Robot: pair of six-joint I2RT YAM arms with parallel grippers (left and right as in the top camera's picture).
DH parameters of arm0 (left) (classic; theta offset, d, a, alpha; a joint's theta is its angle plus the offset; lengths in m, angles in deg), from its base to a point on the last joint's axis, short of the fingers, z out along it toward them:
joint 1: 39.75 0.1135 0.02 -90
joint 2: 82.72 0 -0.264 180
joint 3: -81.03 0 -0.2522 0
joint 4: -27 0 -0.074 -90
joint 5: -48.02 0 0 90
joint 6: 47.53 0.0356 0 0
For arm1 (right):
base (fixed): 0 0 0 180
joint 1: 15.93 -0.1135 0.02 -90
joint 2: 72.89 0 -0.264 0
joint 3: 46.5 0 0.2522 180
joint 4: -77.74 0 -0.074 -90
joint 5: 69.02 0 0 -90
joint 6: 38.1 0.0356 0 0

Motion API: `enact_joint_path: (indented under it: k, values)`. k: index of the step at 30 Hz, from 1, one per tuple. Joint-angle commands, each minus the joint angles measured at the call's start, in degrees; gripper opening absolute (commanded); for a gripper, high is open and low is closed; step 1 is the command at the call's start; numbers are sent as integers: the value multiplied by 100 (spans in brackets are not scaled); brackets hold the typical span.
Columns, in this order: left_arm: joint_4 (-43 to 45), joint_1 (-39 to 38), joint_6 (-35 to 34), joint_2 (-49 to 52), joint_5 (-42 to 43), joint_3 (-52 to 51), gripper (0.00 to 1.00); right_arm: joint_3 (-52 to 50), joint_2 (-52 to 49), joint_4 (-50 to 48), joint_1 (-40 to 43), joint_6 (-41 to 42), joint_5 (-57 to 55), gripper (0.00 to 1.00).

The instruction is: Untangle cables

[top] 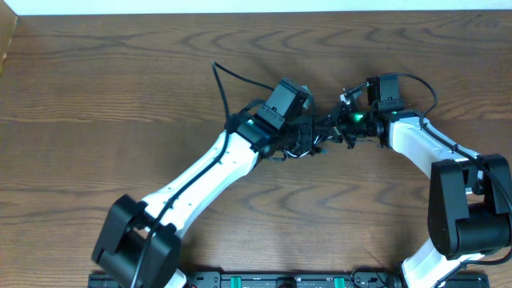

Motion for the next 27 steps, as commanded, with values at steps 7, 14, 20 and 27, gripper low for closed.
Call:
enact_joint_path:
  k: [7, 14, 20, 27]
  values:
    - [-184, -149, -68, 426, -190, -55, 7, 55, -20, -55, -28, -205, 24, 1]
    - [-343, -289, -70, 514, -509, -55, 7, 55, -20, -72, -28, -234, 2, 1]
    - [-341, -431, -136, 763, -702, -57, 8, 55, -20, -68, -28, -249, -127, 1]
    - [-507, -472, -157, 822, -765, 15, 9, 55, -20, -72, -28, -317, -129, 1]
